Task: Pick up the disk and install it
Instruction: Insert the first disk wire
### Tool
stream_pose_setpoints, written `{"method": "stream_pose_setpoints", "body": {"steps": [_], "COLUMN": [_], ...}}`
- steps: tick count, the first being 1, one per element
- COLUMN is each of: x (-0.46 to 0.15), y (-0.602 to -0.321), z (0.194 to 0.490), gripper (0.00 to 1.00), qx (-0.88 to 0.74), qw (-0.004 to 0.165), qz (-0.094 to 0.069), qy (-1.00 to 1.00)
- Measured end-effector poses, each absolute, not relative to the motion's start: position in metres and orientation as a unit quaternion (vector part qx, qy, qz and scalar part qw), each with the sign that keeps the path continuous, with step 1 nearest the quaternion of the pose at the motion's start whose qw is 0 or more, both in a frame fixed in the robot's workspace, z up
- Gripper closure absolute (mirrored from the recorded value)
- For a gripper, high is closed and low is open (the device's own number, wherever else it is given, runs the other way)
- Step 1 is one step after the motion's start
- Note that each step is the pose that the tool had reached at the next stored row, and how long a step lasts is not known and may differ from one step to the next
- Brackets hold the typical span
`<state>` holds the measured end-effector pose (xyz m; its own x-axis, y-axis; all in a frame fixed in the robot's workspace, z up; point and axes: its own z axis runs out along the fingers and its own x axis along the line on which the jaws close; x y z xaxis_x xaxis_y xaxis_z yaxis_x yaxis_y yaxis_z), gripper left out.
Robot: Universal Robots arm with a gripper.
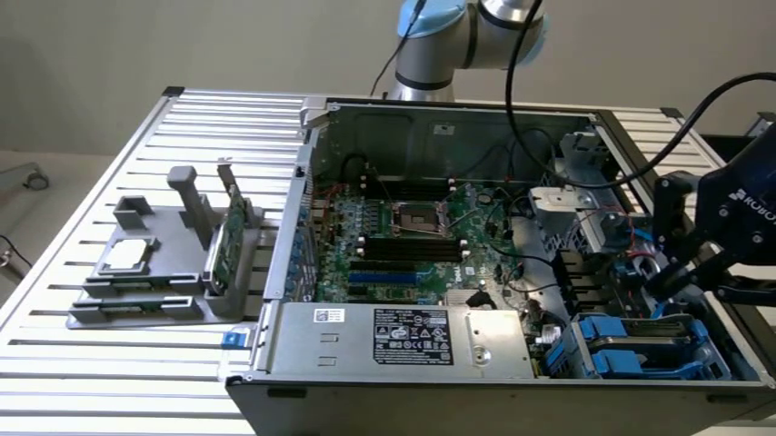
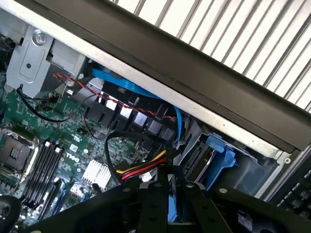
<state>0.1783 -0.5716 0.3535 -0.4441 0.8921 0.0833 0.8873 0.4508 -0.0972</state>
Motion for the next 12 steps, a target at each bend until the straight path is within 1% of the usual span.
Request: {"method": "stream_pose_setpoints", "body": {"steps": [12], "x": [0.1783], "y": [-0.5715], "z": [0.3534], "gripper": [0.84], "qx": [-0.603], "qw": [0.062], "qz": [0.015], "qy": [-0.795]}}
